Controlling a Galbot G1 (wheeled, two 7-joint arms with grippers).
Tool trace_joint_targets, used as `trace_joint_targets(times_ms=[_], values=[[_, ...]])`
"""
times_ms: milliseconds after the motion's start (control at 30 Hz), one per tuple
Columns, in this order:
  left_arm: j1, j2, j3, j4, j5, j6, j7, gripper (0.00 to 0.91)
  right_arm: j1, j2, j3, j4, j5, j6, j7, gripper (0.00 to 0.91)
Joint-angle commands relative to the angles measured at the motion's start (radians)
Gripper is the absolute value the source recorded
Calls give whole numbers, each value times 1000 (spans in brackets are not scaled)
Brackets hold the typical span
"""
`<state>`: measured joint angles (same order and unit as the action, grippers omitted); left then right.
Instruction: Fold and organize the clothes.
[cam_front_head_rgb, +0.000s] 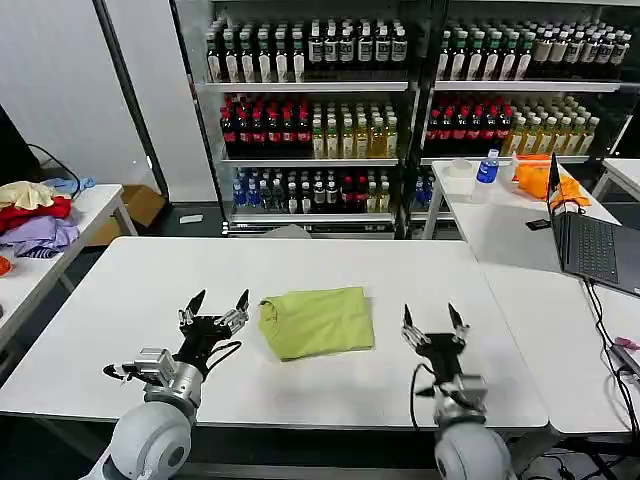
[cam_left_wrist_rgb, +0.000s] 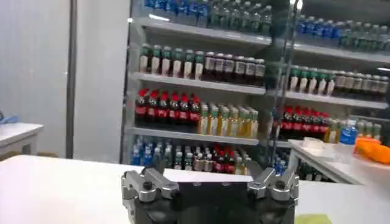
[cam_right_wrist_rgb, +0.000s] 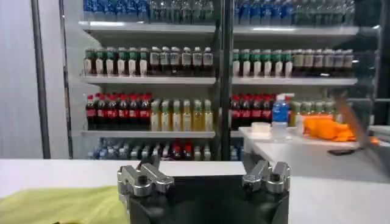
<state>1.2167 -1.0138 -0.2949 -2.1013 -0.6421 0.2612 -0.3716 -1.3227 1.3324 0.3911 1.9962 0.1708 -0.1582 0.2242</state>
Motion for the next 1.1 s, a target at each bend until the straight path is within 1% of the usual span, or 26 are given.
trace_joint_targets(times_ms=[33,333,400,533,633,800,933,1000,1100], values=[[40,38,-7,-38,34,-20,76,907,-347,-20,142,285,-85,45,-24,907],[69,47,-18,-49,77,-20,165,907,-374,-9,162,314,-93,47,-25,907],[76,47,-21,-59,81,-17,171,907,-386,-6,169,326,-108,46,-34,907],[99,52,-35,-68,111,-23,195,907,-396,-6,171,335,-160,50,-30,907],[110,51,-45,-65,118,-25,204,907,-397,4,168,338,-165,45,-25,907],[126,50,-62,-70,130,-34,217,907,-419,17,157,350,-200,54,-28,907],[139,48,-65,-78,145,-38,228,907,-422,17,161,356,-203,54,-26,907],[141,46,-64,-80,151,-39,232,907,-425,24,158,361,-206,53,-15,907],[141,42,-63,-83,152,-38,231,907,-438,29,151,364,-233,57,-24,907]])
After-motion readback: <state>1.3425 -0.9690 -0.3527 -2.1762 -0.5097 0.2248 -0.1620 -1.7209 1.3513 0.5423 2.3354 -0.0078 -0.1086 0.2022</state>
